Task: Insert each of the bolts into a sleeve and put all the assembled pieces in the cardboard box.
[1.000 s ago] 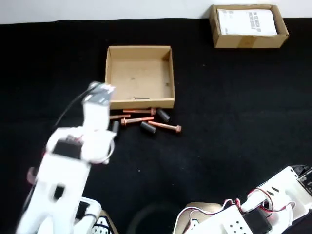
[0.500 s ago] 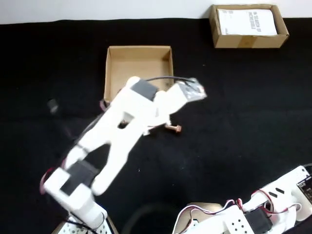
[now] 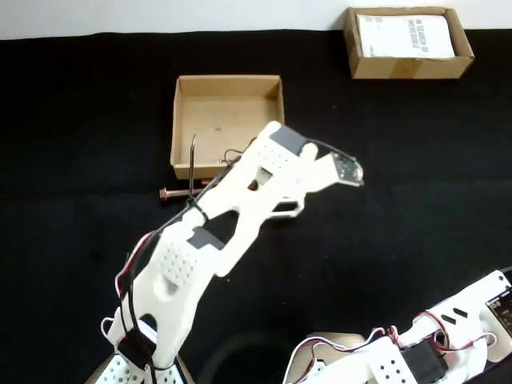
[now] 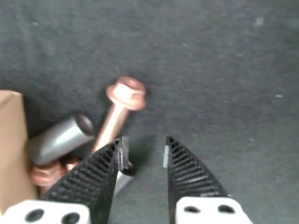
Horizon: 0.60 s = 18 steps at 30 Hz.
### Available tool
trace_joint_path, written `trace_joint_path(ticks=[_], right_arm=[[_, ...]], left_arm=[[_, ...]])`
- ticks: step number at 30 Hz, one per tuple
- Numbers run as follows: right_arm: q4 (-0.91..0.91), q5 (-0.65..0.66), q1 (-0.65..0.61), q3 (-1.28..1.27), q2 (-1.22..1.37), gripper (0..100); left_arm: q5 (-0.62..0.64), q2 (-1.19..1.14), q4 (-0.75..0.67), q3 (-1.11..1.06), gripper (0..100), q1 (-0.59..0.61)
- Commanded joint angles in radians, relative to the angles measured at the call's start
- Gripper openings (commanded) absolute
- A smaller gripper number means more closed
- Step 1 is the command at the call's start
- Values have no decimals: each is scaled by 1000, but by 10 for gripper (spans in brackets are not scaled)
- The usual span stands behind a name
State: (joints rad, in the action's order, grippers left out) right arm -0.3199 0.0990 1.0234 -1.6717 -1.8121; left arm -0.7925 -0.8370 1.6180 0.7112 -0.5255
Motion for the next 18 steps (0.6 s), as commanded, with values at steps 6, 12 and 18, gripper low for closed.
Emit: trace_joint_path(ticks=[6,12,18], right_arm=[[28,11,-1,-125,-13,7],[28,11,-13,-125,-13,7],[28,61,-44,-127,-13,7]], left_arm=[[-8,-163,84,352,146,-13],[-28,-206,117,401,146,-41],[-28,-143,130,398,146,-50]])
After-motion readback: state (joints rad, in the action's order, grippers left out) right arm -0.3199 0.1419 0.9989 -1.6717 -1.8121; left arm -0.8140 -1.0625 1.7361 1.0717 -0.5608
